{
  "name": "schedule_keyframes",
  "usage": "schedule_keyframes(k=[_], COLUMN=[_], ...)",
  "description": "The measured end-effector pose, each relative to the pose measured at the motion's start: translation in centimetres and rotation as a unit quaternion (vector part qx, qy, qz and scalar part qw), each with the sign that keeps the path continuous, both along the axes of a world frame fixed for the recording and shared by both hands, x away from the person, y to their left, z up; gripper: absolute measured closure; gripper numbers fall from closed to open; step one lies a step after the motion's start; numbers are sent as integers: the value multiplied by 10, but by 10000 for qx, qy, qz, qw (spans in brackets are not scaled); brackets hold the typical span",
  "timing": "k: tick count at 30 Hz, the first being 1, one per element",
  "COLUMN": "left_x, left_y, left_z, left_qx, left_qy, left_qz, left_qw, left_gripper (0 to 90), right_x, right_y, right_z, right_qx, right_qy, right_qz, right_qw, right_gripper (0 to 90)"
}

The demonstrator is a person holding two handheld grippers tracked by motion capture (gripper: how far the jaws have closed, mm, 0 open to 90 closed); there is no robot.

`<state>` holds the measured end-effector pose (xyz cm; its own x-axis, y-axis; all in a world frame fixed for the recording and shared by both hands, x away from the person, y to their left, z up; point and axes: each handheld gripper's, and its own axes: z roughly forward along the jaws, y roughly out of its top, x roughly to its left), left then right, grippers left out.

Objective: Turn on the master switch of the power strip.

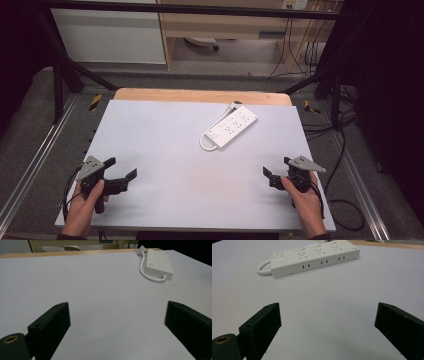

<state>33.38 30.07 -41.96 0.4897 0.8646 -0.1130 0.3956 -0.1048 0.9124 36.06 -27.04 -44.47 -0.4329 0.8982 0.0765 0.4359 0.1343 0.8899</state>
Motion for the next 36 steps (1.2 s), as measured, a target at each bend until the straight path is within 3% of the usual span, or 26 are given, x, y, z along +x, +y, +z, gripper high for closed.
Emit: schedule_keyframes(k=[7,17,21,25,29,36], left_x=[0,1,4,15,23,14], left_y=[0,0,0,0,-1,1], left_z=[0,-1,0,2,1,-1], left_qx=[-10,-14,-87,-162,-36,39], left_qy=[16,29,-62,-196,-246,-136], left_qz=[-15,30,87,169,201,192], left_qw=[10000,10000,9999,9995,9995,9997], left_gripper=[64,63,62,61,64,59], right_x=[1,0,3,10,19,32], right_y=[3,11,11,9,10,19], right_z=[0,8,13,27,35,43], right_qx=[-22,74,104,313,352,370], right_qy=[106,-89,-149,-230,-243,-237], right_qz=[85,234,247,228,299,305], right_qw=[9999,9997,9995,9990,9986,9986], right_gripper=[73,70,72,68,56,54])
